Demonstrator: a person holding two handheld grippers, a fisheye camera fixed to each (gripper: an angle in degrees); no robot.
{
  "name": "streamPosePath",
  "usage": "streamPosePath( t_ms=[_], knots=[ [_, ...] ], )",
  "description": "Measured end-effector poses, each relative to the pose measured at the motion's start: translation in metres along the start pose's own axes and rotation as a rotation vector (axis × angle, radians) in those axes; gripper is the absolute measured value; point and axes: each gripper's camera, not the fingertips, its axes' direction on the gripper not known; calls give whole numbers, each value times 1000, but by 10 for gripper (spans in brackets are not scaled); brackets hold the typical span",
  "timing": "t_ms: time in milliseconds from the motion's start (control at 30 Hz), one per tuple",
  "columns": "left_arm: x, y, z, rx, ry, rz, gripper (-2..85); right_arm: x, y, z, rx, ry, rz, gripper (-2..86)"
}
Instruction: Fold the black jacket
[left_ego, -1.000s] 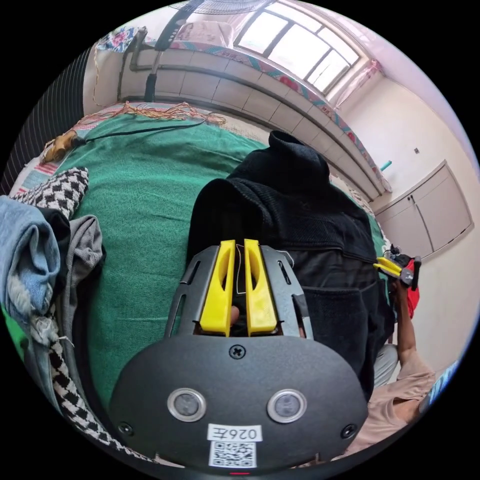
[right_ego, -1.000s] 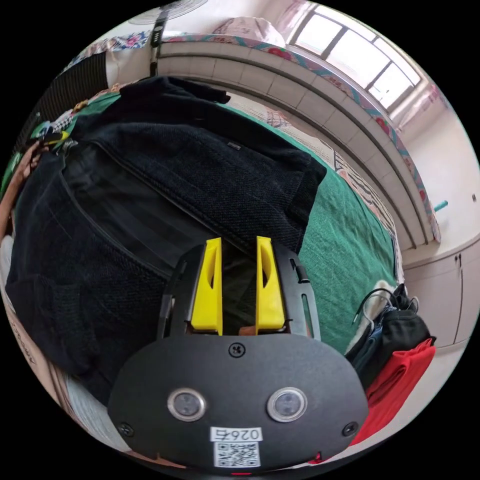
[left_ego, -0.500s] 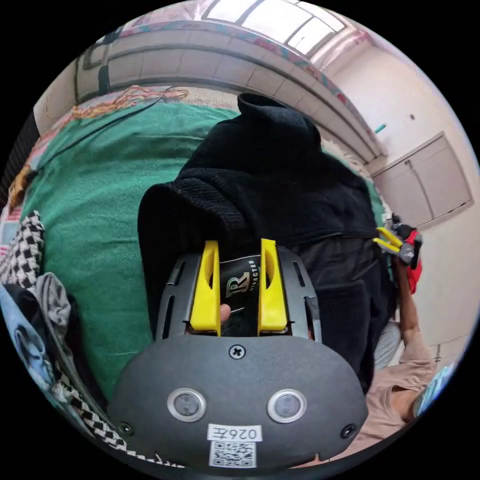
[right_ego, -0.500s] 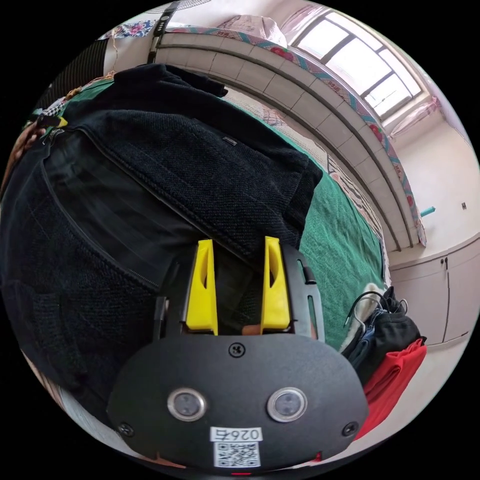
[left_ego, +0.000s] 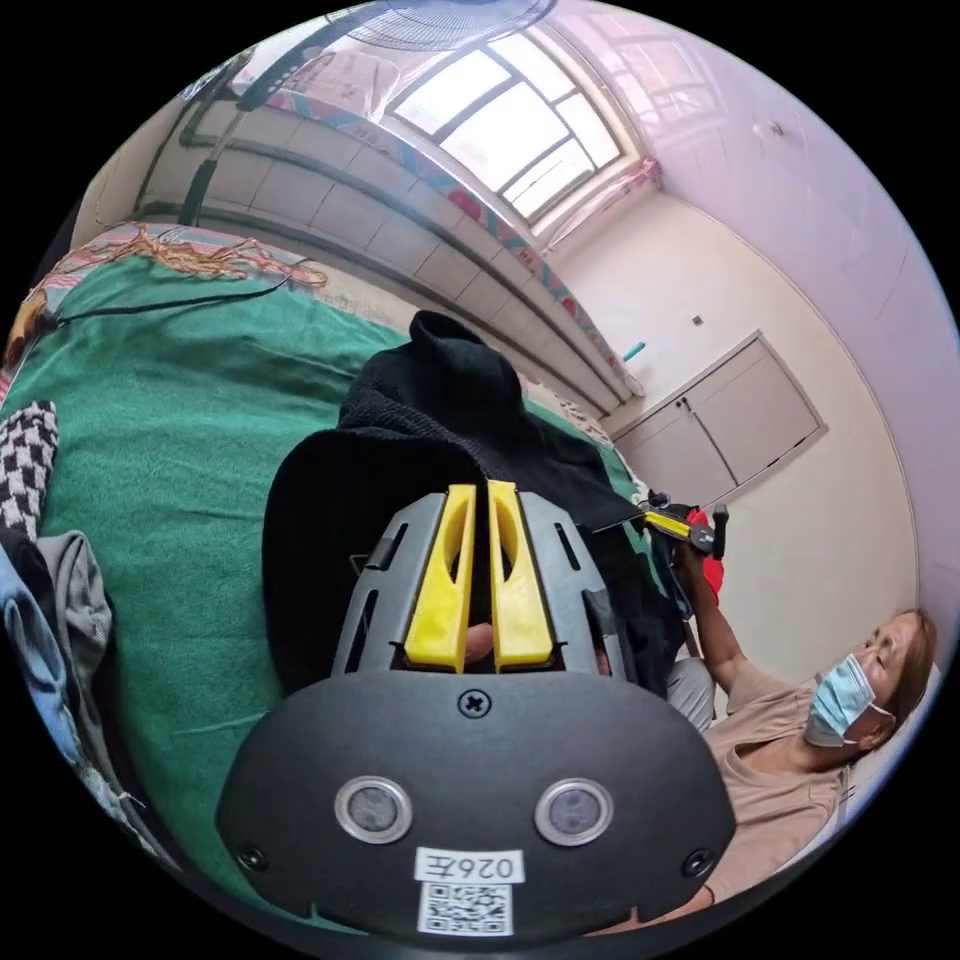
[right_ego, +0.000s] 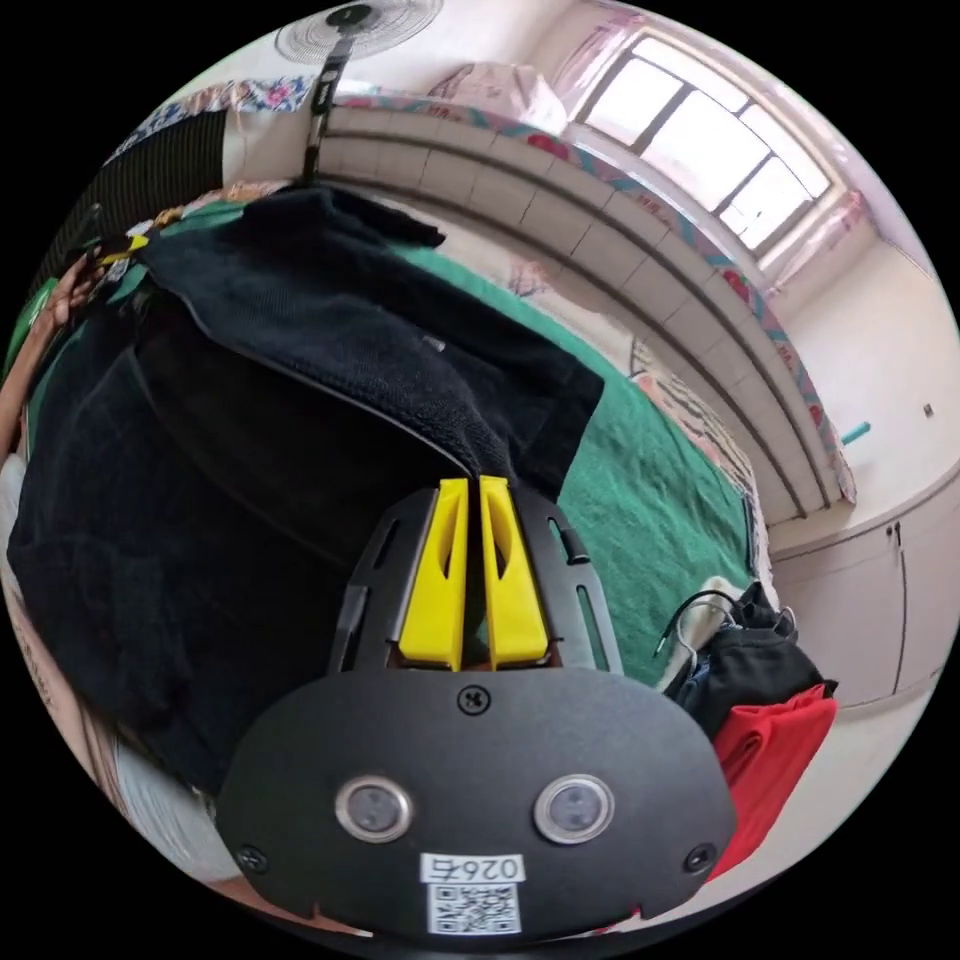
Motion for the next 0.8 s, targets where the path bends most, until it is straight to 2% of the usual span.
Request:
streamPosePath(
  t_ms=[133, 300, 467, 533, 667, 733, 800],
  knots=[
    [-30, 5, 28, -187, -39, -71, 6, 11, 5, 38, -145, -170, 18, 5],
    [-14, 0, 6, -122, -44, -34, 9, 45, 5, -6, -105, -276, 55, 18],
    [13, -7, 28, -294, -266, 88, 9, 78, 15, -21, -43, -327, 177, 18],
    [8, -4, 44, -385, -285, 106, 9, 83, 16, -13, -73, -345, 196, 15],
    [-17, 0, 10, -309, -86, -12, 3, 97, 13, -16, -113, -373, 242, 2],
    [-17, 7, -17, -234, -58, -39, -1, 105, 12, -30, -110, -363, 259, 0],
    [-3, 15, -54, -128, -120, -29, -6, 114, 12, -56, -67, -321, 310, 13]
  ],
)
